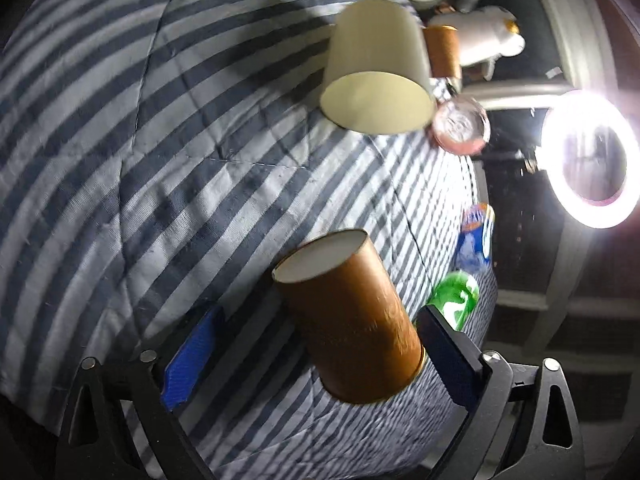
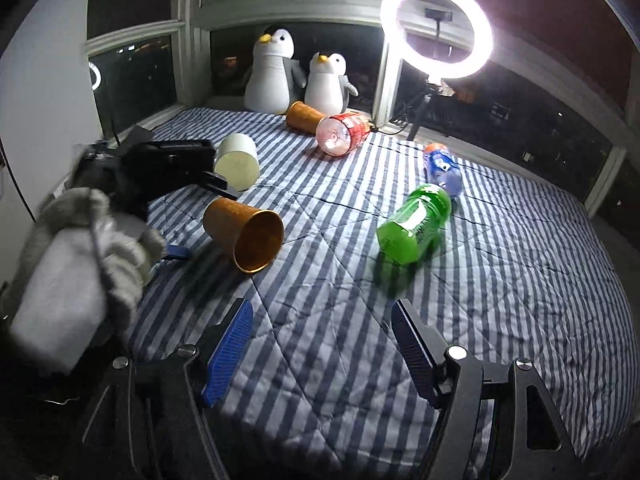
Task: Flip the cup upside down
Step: 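Rotate the held brown cup with the left gripper until its open mouth faces up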
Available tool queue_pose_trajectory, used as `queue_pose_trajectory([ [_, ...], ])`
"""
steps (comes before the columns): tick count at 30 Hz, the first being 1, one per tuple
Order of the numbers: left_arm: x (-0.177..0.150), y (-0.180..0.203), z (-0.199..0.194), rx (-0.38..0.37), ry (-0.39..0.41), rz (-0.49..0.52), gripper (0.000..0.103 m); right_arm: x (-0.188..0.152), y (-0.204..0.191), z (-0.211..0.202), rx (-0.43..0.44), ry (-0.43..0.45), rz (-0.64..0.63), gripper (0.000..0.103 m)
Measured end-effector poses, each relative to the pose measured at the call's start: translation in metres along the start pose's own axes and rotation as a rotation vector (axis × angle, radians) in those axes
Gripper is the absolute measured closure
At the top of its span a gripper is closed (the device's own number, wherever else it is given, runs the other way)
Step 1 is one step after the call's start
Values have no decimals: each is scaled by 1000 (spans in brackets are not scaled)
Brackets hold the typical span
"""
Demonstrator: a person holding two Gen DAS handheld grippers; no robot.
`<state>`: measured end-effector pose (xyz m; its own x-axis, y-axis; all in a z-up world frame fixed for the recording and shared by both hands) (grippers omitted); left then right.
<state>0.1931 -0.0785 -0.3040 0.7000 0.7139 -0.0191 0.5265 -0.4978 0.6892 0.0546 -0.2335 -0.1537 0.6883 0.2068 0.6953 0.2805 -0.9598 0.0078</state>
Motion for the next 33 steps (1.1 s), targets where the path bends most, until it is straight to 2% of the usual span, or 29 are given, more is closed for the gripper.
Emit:
queue_pose_trajectory([
  [4, 9, 4, 4, 0, 29, -13, 6, -9, 7, -2, -21, 6, 3, 35],
  [11, 22, 11, 7, -2, 16, -26, 9, -9, 10, -3, -39, 21, 9, 35],
  [17, 14, 12, 12, 2, -3, -2, 19, -8, 13, -1, -54, 24, 8, 35],
  [20, 11, 13, 12, -13, -12, 9, 29, -8, 14, -1, -73, 31, 2, 35],
  [22, 11, 15, 13, -17, -15, 20, 31, -7, 14, -1, -75, 39, 6, 35],
  [30, 9, 27, 13, -5, 11, 101, 32, -5, 12, -2, -101, 69, 19, 35],
  [33, 8, 38, 12, 12, 28, 184, 32, -5, 13, -3, -101, 77, 27, 35],
])
Point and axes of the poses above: each gripper's, at about its wrist camera, not at the fingertips, and z roughly the way its jaws point, y to its right, x to its top, the point moved 10 cm from there along z, roughly the way its jaws point, and after that the axes turned 4 degrees about z, right-handed, at the moved point
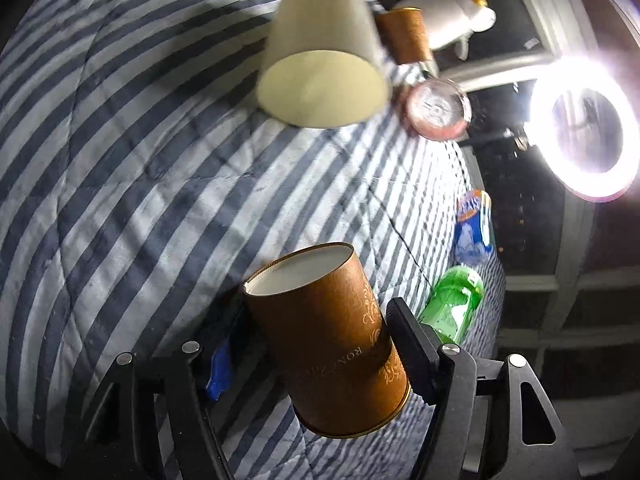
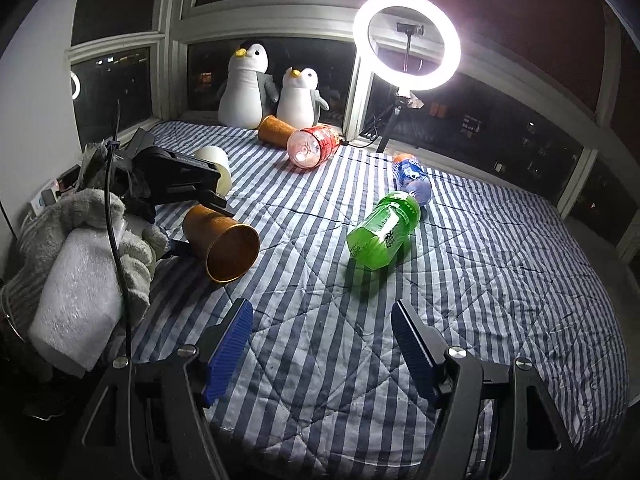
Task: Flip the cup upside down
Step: 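Rotate the held brown cup with the left gripper until its open mouth faces up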
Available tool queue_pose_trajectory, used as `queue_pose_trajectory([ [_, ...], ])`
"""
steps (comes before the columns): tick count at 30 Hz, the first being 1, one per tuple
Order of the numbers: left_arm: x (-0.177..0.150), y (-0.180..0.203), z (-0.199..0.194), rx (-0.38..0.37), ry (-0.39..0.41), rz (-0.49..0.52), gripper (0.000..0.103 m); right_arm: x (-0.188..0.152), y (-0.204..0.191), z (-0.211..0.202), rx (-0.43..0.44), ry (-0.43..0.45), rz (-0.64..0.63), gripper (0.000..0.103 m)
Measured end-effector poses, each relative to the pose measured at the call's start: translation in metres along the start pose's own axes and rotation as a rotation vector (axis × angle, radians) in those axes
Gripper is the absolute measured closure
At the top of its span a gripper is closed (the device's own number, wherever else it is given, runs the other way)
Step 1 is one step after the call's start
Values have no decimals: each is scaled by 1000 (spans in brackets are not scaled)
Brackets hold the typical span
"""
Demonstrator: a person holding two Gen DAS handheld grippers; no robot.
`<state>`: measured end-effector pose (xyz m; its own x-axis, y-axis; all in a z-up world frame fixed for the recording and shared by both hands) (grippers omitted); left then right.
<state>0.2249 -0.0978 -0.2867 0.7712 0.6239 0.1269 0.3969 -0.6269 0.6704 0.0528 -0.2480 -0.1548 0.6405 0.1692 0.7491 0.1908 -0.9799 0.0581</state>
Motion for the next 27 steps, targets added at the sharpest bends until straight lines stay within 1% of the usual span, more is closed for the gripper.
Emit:
queue_pose_trajectory([
  [5, 1, 22, -2, 37, 36, 158, 34, -2, 8, -2, -10, 9, 23, 35],
  [9, 1, 44, -2, 73, 63, 316, 35, -4, 15, -2, -20, 12, 46, 35],
  [11, -2, 55, -2, 97, 92, 404, 35, -6, 19, -2, -25, 15, 59, 35],
  [12, -5, 62, -5, 111, 107, 469, 35, -6, 20, -2, -27, 17, 64, 35],
  [16, -19, 81, -4, 160, 160, 663, 36, -8, 25, -4, -33, 25, 86, 35],
  [20, -33, 94, -2, 184, 199, 804, 36, -9, 30, -5, -42, 29, 103, 35],
  [25, -42, 112, -3, 217, 289, 985, 36, -11, 34, -7, -47, 30, 121, 35],
  [27, -41, 120, -6, 229, 343, 1044, 36, -11, 35, -7, -48, 30, 124, 35],
])
Point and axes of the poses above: each gripper's, at about its wrist camera, not at the fingertips, and z roughly the way its jaws point, y to its right, x to its top, the point moved 10 cm from there along z, roughly the way its jaws point, and after that the axes turned 4 degrees about z, right-handed, at the moved point
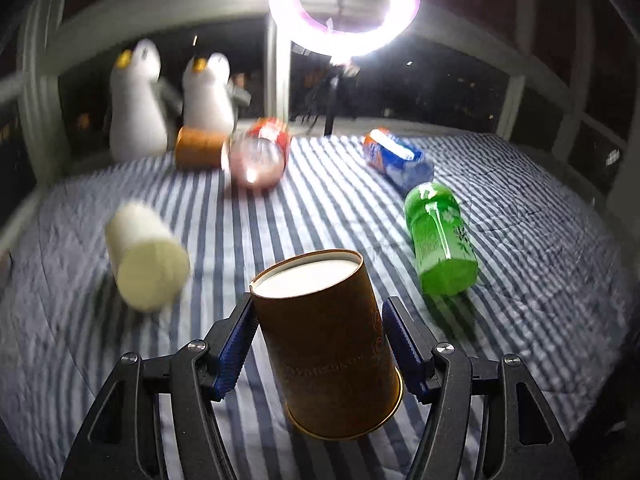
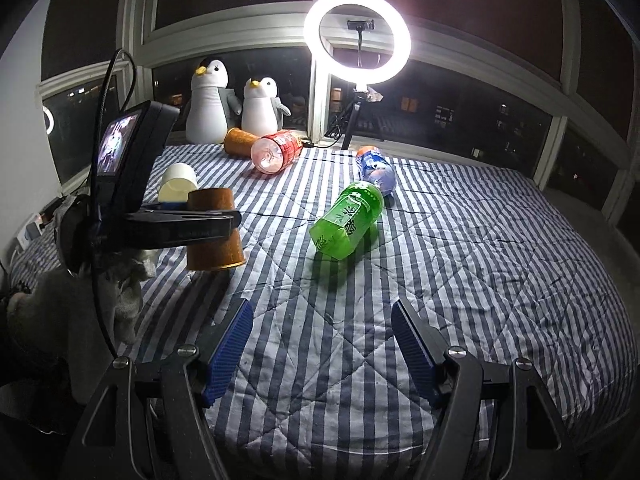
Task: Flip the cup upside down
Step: 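Rotate the held brown cup with the left gripper until its open mouth faces up, then lower the brown cup onto its base on the bedspread and open the left gripper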
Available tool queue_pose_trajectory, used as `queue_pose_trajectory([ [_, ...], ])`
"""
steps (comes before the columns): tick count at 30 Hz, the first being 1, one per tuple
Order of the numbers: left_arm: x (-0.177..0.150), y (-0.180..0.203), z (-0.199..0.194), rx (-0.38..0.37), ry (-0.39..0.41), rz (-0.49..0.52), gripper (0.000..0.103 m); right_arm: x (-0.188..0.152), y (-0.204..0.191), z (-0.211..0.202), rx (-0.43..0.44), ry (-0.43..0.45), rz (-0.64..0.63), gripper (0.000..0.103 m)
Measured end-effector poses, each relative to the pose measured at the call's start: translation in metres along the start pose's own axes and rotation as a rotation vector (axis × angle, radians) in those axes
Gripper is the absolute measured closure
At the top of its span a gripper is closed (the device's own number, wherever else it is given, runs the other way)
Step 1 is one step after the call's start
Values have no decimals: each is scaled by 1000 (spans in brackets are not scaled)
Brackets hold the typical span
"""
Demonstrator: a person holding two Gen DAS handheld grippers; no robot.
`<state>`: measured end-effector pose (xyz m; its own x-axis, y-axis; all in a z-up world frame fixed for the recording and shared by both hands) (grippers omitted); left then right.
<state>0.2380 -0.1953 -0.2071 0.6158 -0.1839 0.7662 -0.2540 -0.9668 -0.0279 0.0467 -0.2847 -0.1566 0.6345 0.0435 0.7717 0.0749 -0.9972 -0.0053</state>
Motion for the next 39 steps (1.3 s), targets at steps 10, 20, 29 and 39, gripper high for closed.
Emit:
queue_pose_trajectory([
  [10, -18, 24, 8, -28, 13, 144, 36, 0, 3, -4, -1, 18, 38, 35],
  [20, -31, 22, 4, -108, 0, 102, 36, 0, 8, -7, -9, 23, 53, 35],
  [29, -34, 23, -3, -145, -10, 101, 24, 1, 6, -4, 5, 18, 62, 35],
  [39, -19, -5, -52, -120, 59, 51, 14, 7, -5, -2, 31, 33, 88, 32],
])
Point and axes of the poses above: each gripper's, at about its wrist camera, not at the fingertips, and z roughly the way its jaws point, y to its right, x to its top, the point moved 10 cm from there along z, roughly the way its jaws point, and after that the axes turned 4 degrees about z, right-handed, at the moved point
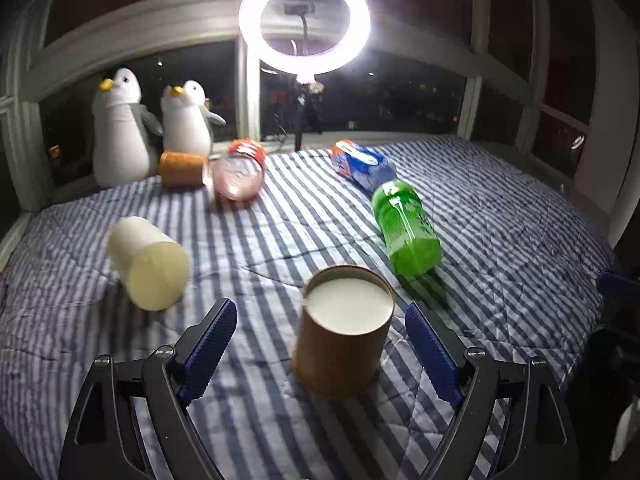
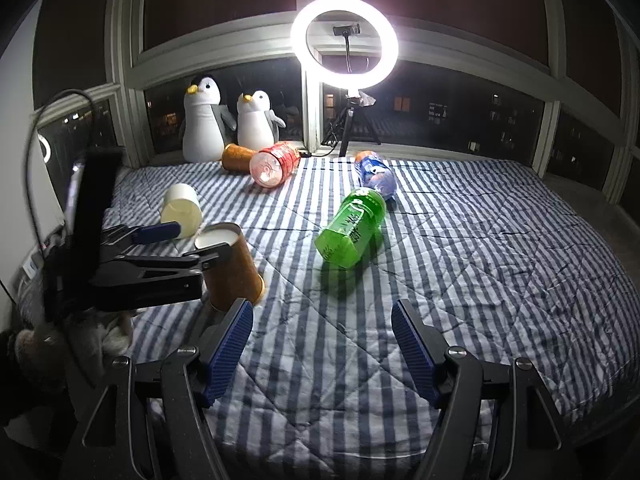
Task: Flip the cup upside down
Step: 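Lower the brown cup onto its base on the bedspread and open the left gripper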
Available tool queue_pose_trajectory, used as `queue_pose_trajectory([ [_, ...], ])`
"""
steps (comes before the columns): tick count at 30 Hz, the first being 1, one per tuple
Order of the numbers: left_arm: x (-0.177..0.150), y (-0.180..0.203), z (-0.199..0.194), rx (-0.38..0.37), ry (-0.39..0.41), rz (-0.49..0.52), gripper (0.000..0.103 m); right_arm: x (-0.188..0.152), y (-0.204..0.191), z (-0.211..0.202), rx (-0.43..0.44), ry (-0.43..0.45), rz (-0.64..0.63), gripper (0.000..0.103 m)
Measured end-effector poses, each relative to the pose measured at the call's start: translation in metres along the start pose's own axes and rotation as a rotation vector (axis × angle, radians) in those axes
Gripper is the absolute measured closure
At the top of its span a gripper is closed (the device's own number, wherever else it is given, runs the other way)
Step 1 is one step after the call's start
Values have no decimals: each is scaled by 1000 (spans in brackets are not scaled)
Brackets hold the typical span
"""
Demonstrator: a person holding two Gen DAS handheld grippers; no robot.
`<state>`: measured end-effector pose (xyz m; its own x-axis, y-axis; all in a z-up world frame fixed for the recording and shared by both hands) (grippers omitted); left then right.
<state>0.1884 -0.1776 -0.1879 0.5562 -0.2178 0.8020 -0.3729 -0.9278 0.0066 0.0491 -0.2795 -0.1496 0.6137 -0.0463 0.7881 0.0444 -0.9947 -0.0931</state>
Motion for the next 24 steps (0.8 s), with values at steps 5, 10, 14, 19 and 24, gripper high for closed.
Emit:
queue_pose_trajectory([
  [5, 4, -15, -34, 24, 40, -21, 10, 7, -14, -2, 21, 33, 12, 25],
  [10, 3, -33, -69, 50, 71, -53, 6, 12, -34, -4, 44, 56, 7, 16],
  [14, -3, -48, -94, 69, 80, -83, 5, 15, -49, -7, 49, 73, 0, 12],
  [19, -19, -67, -120, 79, 57, -124, 2, 11, -69, -5, 68, 68, 2, 8],
  [24, -45, -83, -139, 106, 12, -178, 2, 0, -85, 1, 62, 42, -7, 8],
])
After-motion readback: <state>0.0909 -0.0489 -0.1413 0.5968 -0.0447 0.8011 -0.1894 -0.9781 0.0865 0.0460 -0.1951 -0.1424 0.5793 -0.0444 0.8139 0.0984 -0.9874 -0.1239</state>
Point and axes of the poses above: each gripper's, at about its wrist camera, not at the fingertips, and z roughly the way its jaws point, y to its right, x to its top, the point moved 10 cm from there along z, roughly the way its jaws point, and after that the axes turned 4 degrees about z, right-handed, at the moved point
